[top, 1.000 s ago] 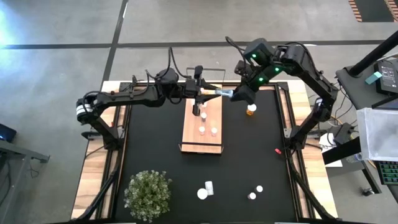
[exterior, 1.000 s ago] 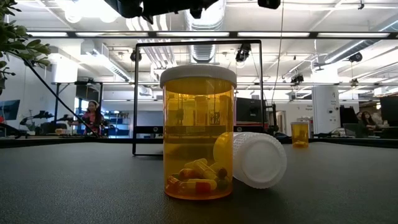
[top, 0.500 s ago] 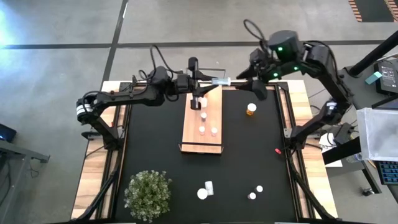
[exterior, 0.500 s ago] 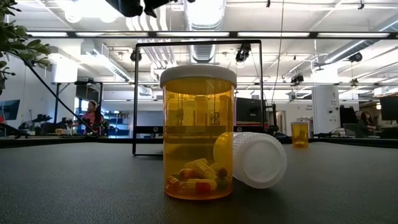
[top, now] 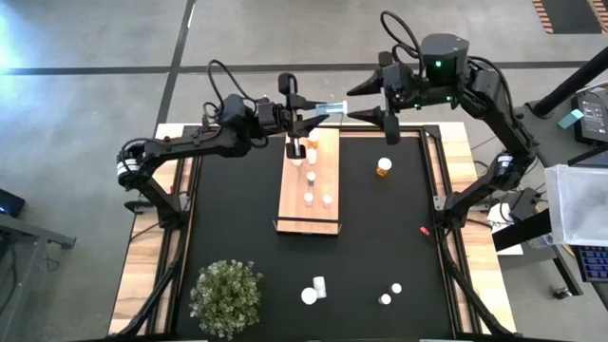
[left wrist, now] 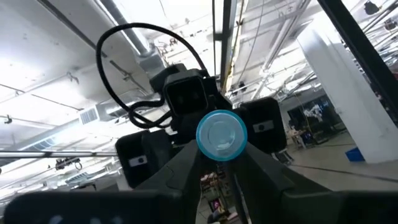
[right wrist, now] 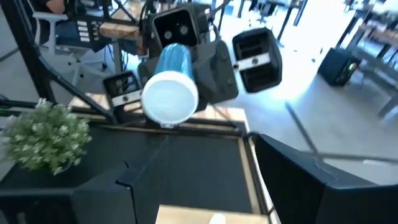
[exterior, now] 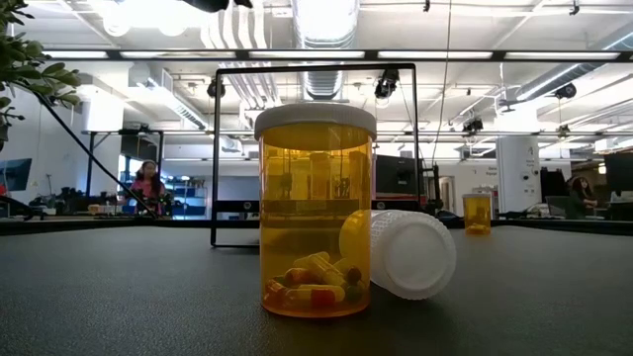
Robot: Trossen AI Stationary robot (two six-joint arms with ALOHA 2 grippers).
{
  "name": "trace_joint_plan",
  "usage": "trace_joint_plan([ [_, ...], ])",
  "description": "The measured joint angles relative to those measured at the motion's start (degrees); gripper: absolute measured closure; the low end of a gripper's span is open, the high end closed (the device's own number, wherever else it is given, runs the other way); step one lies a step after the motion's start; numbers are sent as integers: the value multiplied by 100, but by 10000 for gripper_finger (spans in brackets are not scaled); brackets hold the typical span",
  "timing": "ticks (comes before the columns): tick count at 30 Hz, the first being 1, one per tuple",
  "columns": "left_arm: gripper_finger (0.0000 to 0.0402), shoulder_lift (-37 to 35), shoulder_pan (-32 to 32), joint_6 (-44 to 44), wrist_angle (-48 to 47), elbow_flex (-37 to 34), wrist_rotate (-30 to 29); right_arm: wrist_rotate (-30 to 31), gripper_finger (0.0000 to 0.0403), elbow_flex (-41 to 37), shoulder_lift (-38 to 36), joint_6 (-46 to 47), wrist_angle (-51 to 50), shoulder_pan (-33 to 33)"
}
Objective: Pick and place medicine bottles onto shelf by color
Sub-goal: Put the top blue pill bottle on the shelf aligned with the other blue pill bottle
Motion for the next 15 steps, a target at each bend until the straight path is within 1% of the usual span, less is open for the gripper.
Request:
trace_joint_plan([
  [6, 320, 0, 0, 4, -24, 2, 0, -157, 170, 0, 89, -46, 516, 0],
  [8, 320, 0, 4, 5, -26, 2, -6, -175, 170, 0, 93, -44, 572, 5],
  [12, 320, 0, 4, 43, -50, 2, -236, -306, 172, 0, 93, 64, 698, 39],
  [15, 320, 0, 4, 45, -50, 2, -243, -311, 172, 0, 93, 148, 703, 66],
])
